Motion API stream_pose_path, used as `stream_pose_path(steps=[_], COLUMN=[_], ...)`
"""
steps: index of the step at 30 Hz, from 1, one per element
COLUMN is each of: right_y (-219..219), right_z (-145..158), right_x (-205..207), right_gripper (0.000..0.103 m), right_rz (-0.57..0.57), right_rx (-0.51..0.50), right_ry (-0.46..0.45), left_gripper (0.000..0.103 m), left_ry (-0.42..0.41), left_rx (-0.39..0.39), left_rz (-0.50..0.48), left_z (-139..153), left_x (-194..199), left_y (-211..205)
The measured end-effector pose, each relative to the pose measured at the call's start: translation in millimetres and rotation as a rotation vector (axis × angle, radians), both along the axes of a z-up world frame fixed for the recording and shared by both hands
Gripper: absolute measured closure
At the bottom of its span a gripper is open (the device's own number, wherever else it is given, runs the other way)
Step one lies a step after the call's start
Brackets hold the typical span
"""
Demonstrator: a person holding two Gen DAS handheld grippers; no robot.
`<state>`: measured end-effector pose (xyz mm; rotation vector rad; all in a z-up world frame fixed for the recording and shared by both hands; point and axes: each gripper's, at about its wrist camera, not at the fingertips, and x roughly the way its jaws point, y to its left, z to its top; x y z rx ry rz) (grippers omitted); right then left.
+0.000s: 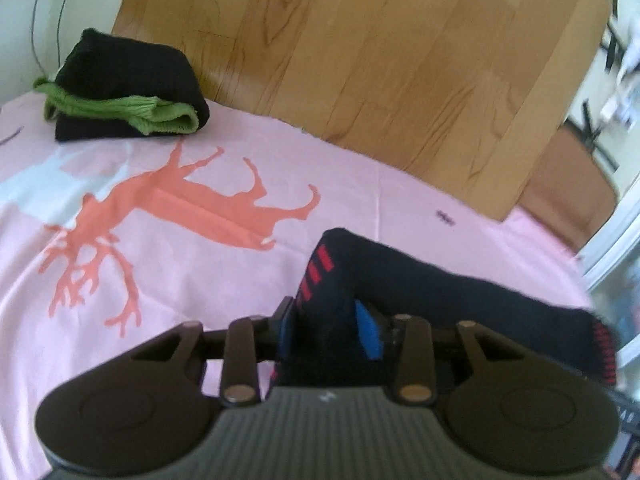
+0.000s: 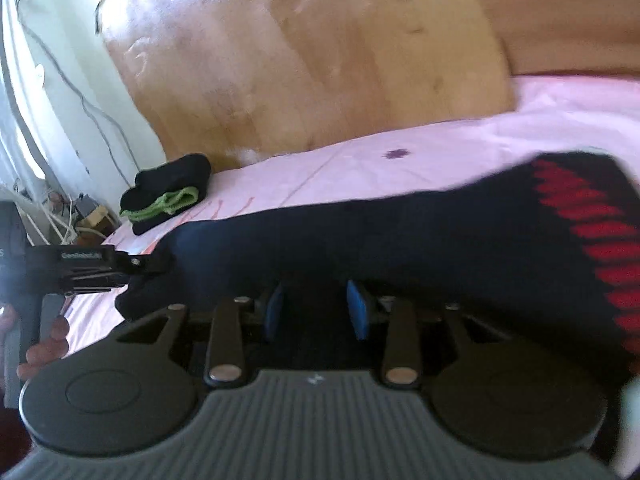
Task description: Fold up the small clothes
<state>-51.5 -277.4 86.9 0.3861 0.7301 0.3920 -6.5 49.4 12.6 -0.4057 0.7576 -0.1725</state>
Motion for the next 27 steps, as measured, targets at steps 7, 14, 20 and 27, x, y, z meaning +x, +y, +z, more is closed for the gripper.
stream_pose_path(steps=[7, 14, 20, 27], right_y=[-93.7, -108.9, -94.7, -81.6], right_z=[29.0, -6.0, -30.8, -18.5], right_x=[-63.4, -55.1, -44.7, -30.8], right_gripper=[0.052, 0.049, 0.053, 0.081], right_rz=[-0.340, -0.410, -0.347, -0.288], right_rx=[0.053, 0.188, 0.261, 0.329], right_ry=[-0.169, 0.016, 0.102, 0.069], left_gripper=[0.072, 0.083, 0.097, 0.097], left_ry=[-0.136, -0.022, 0.099, 0.102], left_rx=[-0.048, -0.181, -0.121, -0.199], left_rz=[-0.040, -0.320, -0.380, -0.384], left_z=[39.8, 33.9, -10.2, -25.8], left_x=[-14.6, 27.9, 48.3, 52.7], left_y=[-15.8, -103.5, -147.5, -140.7])
